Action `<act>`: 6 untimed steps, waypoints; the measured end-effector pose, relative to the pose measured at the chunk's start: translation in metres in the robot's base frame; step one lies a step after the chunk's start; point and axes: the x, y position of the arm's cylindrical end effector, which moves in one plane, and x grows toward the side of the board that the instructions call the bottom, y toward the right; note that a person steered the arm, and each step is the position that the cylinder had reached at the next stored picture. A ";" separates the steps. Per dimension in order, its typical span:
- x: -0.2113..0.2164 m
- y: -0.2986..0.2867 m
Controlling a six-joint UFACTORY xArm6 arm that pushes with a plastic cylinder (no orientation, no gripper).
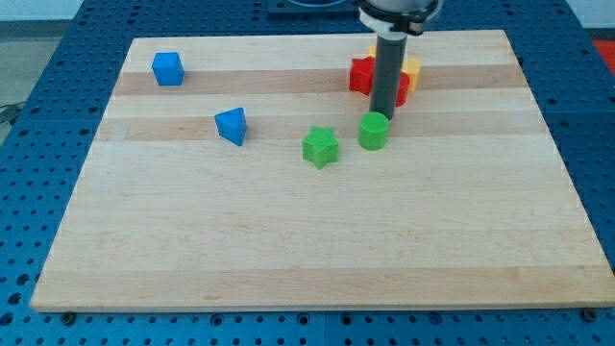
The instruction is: Separate red star and yellow hexagon
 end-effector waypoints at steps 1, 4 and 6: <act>-0.015 0.012; -0.086 -0.001; -0.086 -0.006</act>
